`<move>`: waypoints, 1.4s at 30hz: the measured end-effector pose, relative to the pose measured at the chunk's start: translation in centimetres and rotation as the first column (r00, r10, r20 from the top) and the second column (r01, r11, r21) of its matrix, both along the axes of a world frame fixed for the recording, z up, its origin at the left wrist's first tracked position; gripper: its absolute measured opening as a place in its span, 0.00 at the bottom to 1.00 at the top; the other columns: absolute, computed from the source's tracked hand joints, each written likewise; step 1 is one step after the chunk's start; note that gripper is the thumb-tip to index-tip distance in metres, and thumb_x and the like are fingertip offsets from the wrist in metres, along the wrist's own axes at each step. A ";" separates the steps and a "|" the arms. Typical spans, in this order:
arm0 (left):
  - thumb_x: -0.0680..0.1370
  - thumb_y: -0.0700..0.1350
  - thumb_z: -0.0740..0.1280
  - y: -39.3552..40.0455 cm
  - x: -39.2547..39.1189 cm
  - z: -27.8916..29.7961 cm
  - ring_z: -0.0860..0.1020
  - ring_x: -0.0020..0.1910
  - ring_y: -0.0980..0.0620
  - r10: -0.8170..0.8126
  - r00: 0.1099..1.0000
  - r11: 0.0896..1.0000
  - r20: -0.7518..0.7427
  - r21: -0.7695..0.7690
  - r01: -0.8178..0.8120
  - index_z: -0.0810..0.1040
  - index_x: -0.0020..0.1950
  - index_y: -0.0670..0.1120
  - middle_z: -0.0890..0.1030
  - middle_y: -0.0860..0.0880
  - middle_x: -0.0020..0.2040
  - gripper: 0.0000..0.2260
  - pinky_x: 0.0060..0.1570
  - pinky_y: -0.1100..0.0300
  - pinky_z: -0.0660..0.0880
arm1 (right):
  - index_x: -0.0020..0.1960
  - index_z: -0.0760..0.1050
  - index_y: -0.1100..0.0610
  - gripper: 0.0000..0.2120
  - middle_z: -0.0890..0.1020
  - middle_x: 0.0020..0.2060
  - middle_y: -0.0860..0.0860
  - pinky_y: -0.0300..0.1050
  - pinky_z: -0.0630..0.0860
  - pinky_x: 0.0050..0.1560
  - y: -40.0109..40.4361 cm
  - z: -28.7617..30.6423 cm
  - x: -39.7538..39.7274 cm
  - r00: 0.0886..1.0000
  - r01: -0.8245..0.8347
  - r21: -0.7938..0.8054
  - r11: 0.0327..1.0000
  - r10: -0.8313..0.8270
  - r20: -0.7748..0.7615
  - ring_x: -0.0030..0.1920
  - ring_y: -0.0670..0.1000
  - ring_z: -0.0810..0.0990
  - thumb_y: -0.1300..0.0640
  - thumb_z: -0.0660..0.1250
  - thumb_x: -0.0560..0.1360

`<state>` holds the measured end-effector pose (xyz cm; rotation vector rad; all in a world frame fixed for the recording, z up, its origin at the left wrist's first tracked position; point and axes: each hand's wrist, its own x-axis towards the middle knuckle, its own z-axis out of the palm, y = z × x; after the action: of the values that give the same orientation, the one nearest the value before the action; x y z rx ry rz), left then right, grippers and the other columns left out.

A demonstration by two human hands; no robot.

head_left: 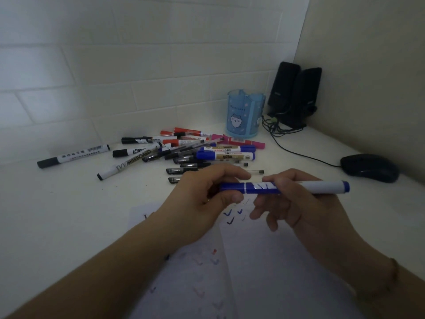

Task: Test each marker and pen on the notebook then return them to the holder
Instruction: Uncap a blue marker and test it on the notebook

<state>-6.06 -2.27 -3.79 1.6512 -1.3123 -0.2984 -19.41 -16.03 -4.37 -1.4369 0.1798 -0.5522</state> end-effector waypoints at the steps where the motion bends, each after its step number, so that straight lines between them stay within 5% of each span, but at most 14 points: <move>1: 0.76 0.40 0.68 0.0 -0.1 -0.1 0.79 0.50 0.63 0.007 1.000 1.000 -0.006 -0.014 -0.007 0.75 0.54 0.62 0.81 0.61 0.49 0.16 0.49 0.73 0.73 | 0.43 0.79 0.57 0.30 0.84 0.33 0.58 0.41 0.75 0.24 0.1 -0.1 0.0 1.000 0.010 -0.001 1.000 -0.010 0.015 0.33 0.58 0.84 0.34 0.76 0.55; 11: 0.77 0.42 0.67 0.0 -0.1 -0.6 0.78 0.49 0.63 0.024 0.990 0.999 0.139 -0.037 -0.019 0.73 0.57 0.64 0.80 0.63 0.49 0.17 0.49 0.74 0.71 | 0.44 0.80 0.56 0.22 0.84 0.34 0.59 0.41 0.77 0.31 0.3 -0.9 0.2 0.999 0.013 -0.063 0.998 -0.010 0.039 0.35 0.59 0.84 0.37 0.72 0.64; 16: 0.79 0.44 0.64 -1.4 0.2 -1.0 0.77 0.40 0.61 0.063 0.965 0.998 0.254 -0.007 -0.064 0.76 0.59 0.58 0.77 0.64 0.41 0.12 0.42 0.73 0.72 | 0.47 0.76 0.63 0.15 0.81 0.28 0.55 0.45 0.74 0.29 -1.1 0.3 0.5 0.996 0.047 -0.111 0.993 -0.055 -0.073 0.28 0.54 0.79 0.51 0.67 0.69; 21: 0.79 0.47 0.64 -1.7 1.0 -1.4 0.72 0.42 0.66 0.145 0.877 0.985 0.458 0.014 -0.170 0.76 0.64 0.50 0.77 0.59 0.50 0.14 0.45 0.76 0.64 | 0.43 0.75 0.58 0.01 0.75 0.26 0.53 0.43 0.65 0.27 -4.1 0.9 -0.7 0.976 0.205 -0.059 0.977 -0.209 -0.067 0.25 0.53 0.70 0.61 0.66 0.73; 28: 0.77 0.53 0.63 -1.2 0.9 -0.4 0.78 0.45 0.54 0.089 0.782 0.979 0.617 0.092 -0.184 0.77 0.62 0.51 0.82 0.52 0.53 0.16 0.47 0.61 0.73 | 0.44 0.76 0.56 0.04 0.83 0.32 0.54 0.42 0.70 0.28 -4.2 1.9 -2.9 0.942 0.179 -0.241 0.954 -0.237 -0.237 0.30 0.52 0.79 0.64 0.66 0.74; 32: 0.76 0.50 0.68 -2.8 -1.6 3.7 0.77 0.41 0.53 -0.058 0.700 0.975 0.711 0.191 -0.113 0.79 0.58 0.51 0.83 0.51 0.47 0.12 0.45 0.56 0.75 | 0.49 0.75 0.57 0.03 0.84 0.37 0.55 0.44 0.71 0.30 -4.7 3.3 -8.4 0.955 0.147 -0.253 0.956 -0.204 -0.217 0.35 0.55 0.79 0.63 0.65 0.76; 35: 0.75 0.51 0.68 -4.9 -5.1 6.6 0.78 0.42 0.52 -0.202 0.690 0.960 0.695 0.279 0.000 0.79 0.58 0.52 0.82 0.51 0.45 0.12 0.47 0.51 0.77 | 0.48 0.75 0.58 0.03 0.83 0.34 0.55 0.44 0.68 0.29 -5.0 3.7 -13.6 0.928 0.277 -0.286 0.918 -0.332 -0.168 0.32 0.56 0.78 0.64 0.65 0.75; 42: 0.73 0.69 0.58 -10.0 -15.6 5.5 0.74 0.48 0.58 -0.420 0.585 0.898 0.694 0.225 0.378 0.66 0.69 0.58 0.74 0.59 0.56 0.28 0.42 0.64 0.73 | 0.41 0.75 0.58 0.06 0.76 0.28 0.54 0.43 0.69 0.28 -3.9 4.4 -29.2 0.764 0.645 -0.084 0.760 -0.640 0.074 0.26 0.55 0.74 0.64 0.63 0.76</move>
<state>-21.69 -12.31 1.68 1.5442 -2.3284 0.1046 -48.58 -19.97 -0.01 -1.4495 0.6401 -1.1731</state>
